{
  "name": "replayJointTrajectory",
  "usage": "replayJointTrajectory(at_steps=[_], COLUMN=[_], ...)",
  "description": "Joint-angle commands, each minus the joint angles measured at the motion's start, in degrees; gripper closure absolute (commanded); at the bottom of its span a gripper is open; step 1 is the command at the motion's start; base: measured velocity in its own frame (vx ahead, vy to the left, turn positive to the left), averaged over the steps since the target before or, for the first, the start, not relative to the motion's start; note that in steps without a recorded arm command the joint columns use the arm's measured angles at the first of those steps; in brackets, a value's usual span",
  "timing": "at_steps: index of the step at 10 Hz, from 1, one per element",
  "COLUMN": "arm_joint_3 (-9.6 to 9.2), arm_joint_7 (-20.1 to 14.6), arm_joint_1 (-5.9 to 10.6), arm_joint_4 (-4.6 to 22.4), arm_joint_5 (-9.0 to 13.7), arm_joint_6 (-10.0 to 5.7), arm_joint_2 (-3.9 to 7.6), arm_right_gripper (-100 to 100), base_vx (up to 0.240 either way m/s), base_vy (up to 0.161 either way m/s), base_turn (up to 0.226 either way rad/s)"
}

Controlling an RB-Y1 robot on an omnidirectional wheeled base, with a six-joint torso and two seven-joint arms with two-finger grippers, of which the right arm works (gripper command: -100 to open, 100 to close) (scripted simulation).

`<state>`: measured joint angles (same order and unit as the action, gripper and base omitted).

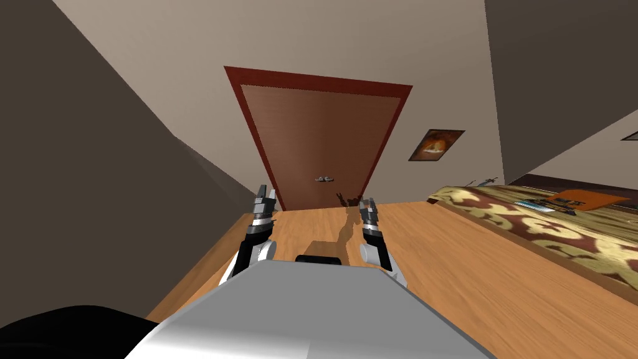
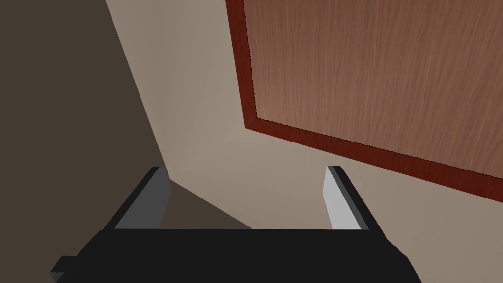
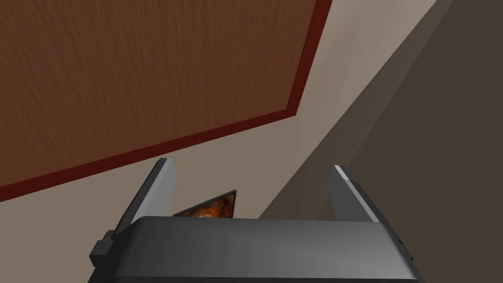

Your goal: Pull the door open

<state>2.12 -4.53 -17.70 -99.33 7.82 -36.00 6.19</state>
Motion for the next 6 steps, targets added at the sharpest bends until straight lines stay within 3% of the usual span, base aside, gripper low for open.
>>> replayJointTrajectory(at_steps=[1,6], arm_joint_3=[0.02,1.00], arm_joint_7=[0.11,0.62], arm_joint_1=[0.43,3.56], arm_joint_4=[1.79,10.45], arm_joint_5=[0.08,1.23], arm_joint_6=[-0.71,-2.13], arm_joint_2=[0.04,1.11], arm_right_gripper=[-100,-100], base_vx=[0.066,0.091], base_vy=[-0.004,-0.002], base_turn=[0.051,0.123])
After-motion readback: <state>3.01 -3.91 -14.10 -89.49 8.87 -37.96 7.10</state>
